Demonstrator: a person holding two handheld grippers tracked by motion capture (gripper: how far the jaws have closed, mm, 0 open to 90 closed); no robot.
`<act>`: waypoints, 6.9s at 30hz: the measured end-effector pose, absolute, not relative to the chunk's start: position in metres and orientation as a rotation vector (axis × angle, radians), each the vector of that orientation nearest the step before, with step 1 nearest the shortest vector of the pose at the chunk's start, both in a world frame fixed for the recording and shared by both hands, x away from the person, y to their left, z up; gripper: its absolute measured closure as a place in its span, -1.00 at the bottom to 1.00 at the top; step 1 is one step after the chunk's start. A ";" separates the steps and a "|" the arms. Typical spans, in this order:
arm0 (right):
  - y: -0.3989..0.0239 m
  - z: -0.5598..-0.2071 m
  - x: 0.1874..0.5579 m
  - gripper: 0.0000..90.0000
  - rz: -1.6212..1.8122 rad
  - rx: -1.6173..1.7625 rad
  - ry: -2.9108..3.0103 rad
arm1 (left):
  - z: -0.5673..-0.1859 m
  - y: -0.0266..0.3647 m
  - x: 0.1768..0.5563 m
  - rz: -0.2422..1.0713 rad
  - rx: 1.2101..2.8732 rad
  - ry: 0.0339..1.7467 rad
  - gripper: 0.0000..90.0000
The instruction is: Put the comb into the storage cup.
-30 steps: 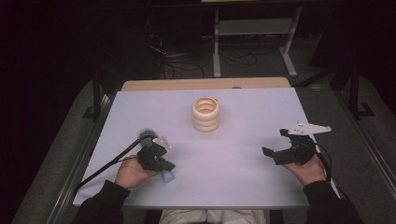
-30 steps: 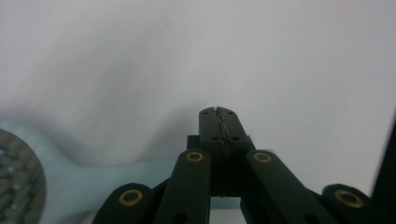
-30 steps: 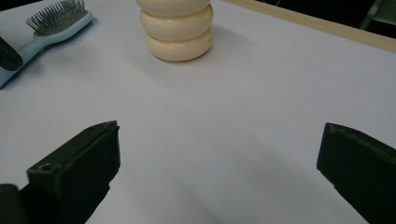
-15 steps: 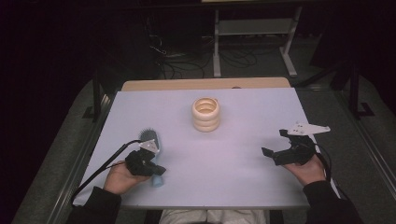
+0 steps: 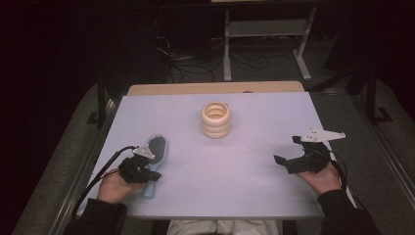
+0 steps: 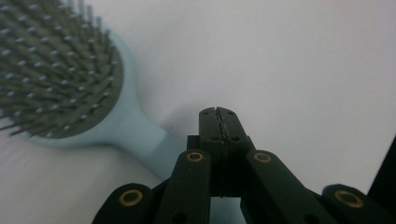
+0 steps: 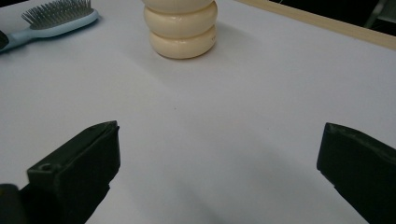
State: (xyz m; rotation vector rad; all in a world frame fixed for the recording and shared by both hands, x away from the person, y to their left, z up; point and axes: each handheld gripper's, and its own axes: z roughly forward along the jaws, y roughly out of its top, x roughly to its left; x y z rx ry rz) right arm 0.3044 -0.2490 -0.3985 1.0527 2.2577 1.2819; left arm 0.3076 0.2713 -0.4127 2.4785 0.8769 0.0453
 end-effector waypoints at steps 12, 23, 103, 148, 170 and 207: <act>-0.248 -0.399 0.305 -1.00 1.274 1.041 2.265 | -0.407 0.289 0.311 0.108 2.418 0.958 1.00; -0.247 -0.399 0.305 -1.00 1.267 1.043 2.270 | -0.409 0.292 0.315 0.255 2.507 1.024 1.00; -0.245 -0.402 0.306 -1.00 1.238 1.052 2.292 | -0.357 0.361 0.327 0.161 2.339 0.837 -0.33; -0.244 -0.404 0.307 -1.00 1.224 1.048 2.308 | -0.420 0.353 0.371 0.026 2.596 0.753 0.09; -0.244 -0.403 0.307 -1.00 1.227 1.047 2.305 | -0.406 0.343 0.356 0.172 2.593 0.713 0.56; -0.246 -0.402 0.304 -1.00 1.245 1.046 2.290 | -0.348 0.295 0.357 0.321 2.531 0.557 0.56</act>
